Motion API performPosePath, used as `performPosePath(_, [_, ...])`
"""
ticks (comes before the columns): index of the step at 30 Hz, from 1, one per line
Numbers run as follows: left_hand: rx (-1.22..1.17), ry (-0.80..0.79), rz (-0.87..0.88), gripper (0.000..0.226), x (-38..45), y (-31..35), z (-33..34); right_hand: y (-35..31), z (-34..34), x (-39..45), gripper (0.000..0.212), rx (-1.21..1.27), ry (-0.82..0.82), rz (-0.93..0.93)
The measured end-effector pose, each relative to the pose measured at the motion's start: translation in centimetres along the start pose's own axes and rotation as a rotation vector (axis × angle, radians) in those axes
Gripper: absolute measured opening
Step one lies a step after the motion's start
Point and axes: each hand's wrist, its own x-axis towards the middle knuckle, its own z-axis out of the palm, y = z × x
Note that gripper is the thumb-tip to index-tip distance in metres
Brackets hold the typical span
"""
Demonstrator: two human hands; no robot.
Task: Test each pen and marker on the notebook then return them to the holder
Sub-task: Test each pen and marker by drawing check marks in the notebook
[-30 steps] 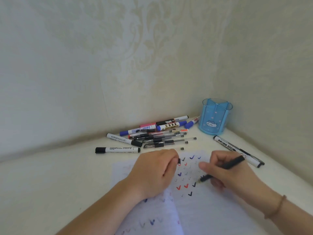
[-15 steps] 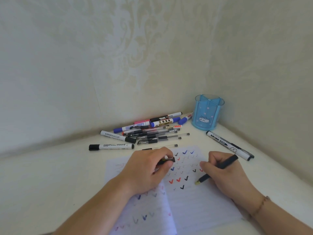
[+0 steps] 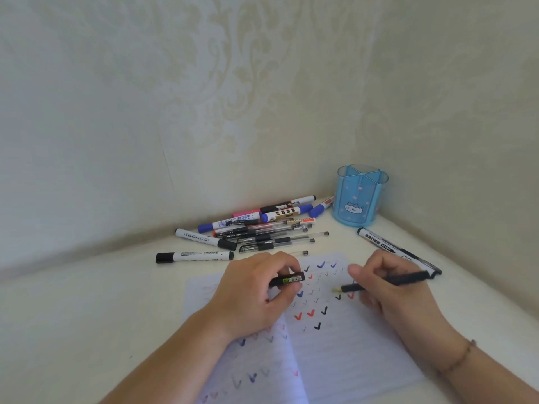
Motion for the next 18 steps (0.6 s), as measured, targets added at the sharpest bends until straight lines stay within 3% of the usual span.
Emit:
performPosePath(3, [-0.04,0.012,-0.005,0.018,0.0,-0.1,0.1,-0.8,0.1,-0.1,0.007,0.093,-0.145,-0.004])
performPosePath(8, [-0.133,0.028,0.017,0.016,0.1,0.0,0.0,-0.6,0.3,0.0,0.023,0.083,-0.179,-0.017])
performPosePath(14, [-0.156,0.008,0.151,0.018,0.3,-0.3,0.4,-1.1,0.8,0.1,0.007,0.016,-0.207,0.033])
performPosePath(18, [-0.205,-0.03,0.181,0.023,0.7,-0.3,0.0,-1.5,1.4,0.1,0.009,-0.037,-0.207,0.034])
